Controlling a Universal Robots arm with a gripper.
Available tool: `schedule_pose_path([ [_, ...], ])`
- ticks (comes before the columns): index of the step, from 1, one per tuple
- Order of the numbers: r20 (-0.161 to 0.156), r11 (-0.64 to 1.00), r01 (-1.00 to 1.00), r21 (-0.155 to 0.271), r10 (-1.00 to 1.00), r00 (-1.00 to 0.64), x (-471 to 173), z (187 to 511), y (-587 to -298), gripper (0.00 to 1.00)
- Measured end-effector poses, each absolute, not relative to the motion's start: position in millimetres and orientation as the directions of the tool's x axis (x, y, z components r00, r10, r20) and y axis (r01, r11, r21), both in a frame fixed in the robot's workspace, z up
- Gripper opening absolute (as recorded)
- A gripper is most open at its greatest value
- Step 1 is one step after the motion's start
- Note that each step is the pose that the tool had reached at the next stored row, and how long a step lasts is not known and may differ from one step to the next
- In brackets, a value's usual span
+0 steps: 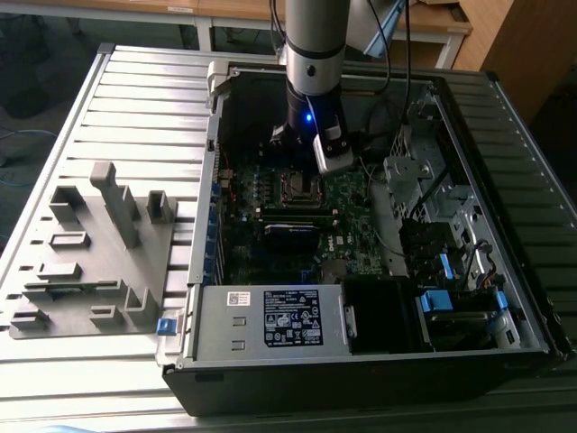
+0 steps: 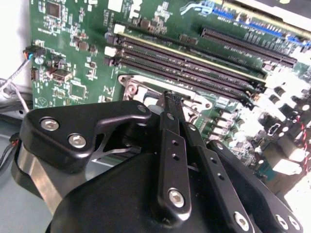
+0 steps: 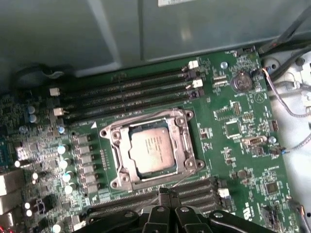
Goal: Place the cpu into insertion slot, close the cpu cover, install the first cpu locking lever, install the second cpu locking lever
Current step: 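Install the second cpu locking lever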
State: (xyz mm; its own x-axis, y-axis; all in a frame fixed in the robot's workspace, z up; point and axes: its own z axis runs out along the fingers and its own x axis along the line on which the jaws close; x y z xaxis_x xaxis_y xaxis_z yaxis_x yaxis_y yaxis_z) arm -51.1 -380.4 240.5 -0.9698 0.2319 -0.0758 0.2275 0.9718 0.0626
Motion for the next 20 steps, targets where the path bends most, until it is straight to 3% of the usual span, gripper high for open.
schedule_pose_path([
  [20, -0.08, 0.972, 0.224, 0.065, 0.229, -0.97, -63, 239, -386, 0.11],
])
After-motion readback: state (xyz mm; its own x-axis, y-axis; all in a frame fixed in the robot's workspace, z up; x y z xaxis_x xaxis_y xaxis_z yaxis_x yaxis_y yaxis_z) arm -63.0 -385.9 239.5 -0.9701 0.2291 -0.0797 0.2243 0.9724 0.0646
